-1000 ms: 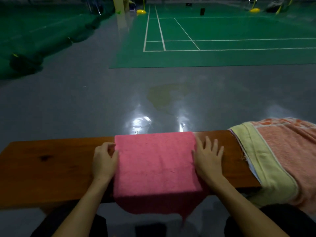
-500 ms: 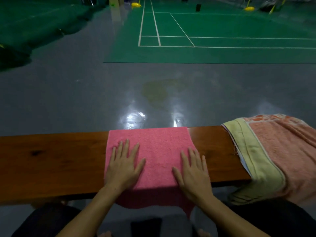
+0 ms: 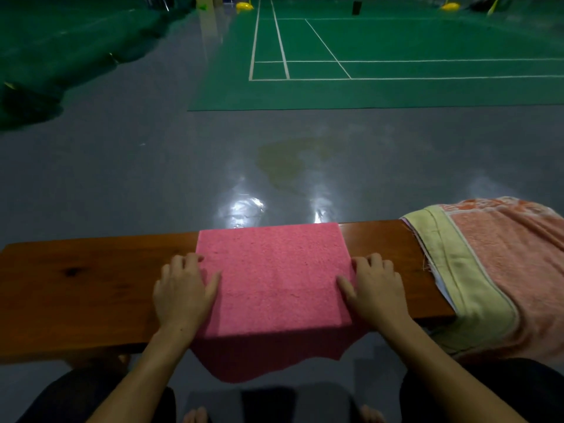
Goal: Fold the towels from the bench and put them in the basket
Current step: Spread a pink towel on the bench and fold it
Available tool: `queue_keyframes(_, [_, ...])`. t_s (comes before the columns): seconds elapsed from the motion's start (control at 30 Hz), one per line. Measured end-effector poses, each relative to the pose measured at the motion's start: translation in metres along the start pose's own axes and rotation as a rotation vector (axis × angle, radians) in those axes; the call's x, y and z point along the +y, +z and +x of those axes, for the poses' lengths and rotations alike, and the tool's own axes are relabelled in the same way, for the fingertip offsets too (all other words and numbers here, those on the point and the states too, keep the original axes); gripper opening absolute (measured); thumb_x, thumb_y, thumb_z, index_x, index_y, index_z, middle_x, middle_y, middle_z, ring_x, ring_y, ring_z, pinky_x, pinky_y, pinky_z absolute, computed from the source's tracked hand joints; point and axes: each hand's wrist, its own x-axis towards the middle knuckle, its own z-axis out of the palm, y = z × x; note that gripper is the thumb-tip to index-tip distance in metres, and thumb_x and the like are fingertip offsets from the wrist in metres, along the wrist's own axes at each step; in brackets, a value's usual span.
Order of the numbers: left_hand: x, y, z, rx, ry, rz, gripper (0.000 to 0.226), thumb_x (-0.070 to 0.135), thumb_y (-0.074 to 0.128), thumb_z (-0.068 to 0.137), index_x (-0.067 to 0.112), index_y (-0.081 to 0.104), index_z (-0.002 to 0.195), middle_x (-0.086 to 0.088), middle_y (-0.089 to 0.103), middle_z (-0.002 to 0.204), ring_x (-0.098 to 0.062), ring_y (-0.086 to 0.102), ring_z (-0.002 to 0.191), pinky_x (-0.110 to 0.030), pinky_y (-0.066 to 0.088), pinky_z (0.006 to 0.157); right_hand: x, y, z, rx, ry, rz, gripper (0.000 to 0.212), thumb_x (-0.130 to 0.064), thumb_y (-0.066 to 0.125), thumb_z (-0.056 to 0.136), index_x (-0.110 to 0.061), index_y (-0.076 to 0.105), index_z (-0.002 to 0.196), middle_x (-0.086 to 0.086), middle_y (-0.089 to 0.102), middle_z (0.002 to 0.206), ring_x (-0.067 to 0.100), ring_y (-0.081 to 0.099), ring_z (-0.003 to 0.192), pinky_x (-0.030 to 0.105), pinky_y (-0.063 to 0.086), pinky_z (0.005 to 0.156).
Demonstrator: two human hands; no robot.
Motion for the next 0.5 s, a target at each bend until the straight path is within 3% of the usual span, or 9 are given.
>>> queue_keyframes(0.13, [-0.008,-0.003,0.006,-0.122,-0.208,-0.130,0.060,0.075,0.068,0.082,0.026,0.061,0.115,0.002,0.063,0.113,-0.028,0.064,0.107,-0.044,0.054,0.080,-0.006,-0.009,0.023,-0.159,0.100,0.245,0.036,-0.063,0.058,0.097,-0.028,0.058,0.106,-0.012,0.064,0.091,0.007,0.064,0.076,0.033,0.058,0.069])
queue_keyframes(0.23, [-0.010,-0.007,0.012,-0.185,-0.272,-0.135,0.053,0.081,0.066,0.080,0.032,0.063,0.099,0.010,0.067,0.098,-0.025,0.068,0.098,-0.037,0.051,0.075,-0.005,-0.011,0.035,-0.224,0.150,0.215,0.034,-0.057,0.057,0.099,-0.024,0.063,0.092,-0.007,0.068,0.080,0.012,0.066,0.068,0.036,0.058,0.066])
queue_keyframes(0.37, [-0.013,-0.011,0.020,-0.247,-0.222,-0.324,0.032,0.055,0.070,0.093,0.025,0.065,0.083,0.008,0.068,0.085,-0.017,0.064,0.080,-0.036,0.050,0.069,-0.003,-0.017,0.049,-0.265,0.170,0.492,0.030,-0.038,0.065,0.096,-0.012,0.067,0.082,0.000,0.070,0.072,0.016,0.067,0.063,0.042,0.060,0.062])
queue_keyframes(0.43, [-0.015,-0.011,0.024,-0.207,-0.238,-0.507,0.028,0.046,0.071,0.095,0.019,0.067,0.086,0.003,0.070,0.087,-0.020,0.066,0.082,-0.040,0.052,0.073,-0.001,-0.022,0.052,-0.271,0.224,0.761,0.028,-0.029,0.066,0.099,-0.008,0.067,0.081,0.001,0.066,0.069,0.014,0.060,0.058,0.034,0.051,0.052])
queue_keyframes(0.5, [-0.018,-0.013,0.026,-0.213,-0.300,-0.665,0.027,0.040,0.076,0.094,0.013,0.071,0.095,-0.001,0.072,0.095,-0.022,0.069,0.088,-0.041,0.055,0.078,0.001,-0.026,0.049,-0.383,0.300,1.032,0.024,-0.026,0.067,0.102,-0.004,0.069,0.093,0.004,0.059,0.071,0.013,0.053,0.058,0.028,0.041,0.049])
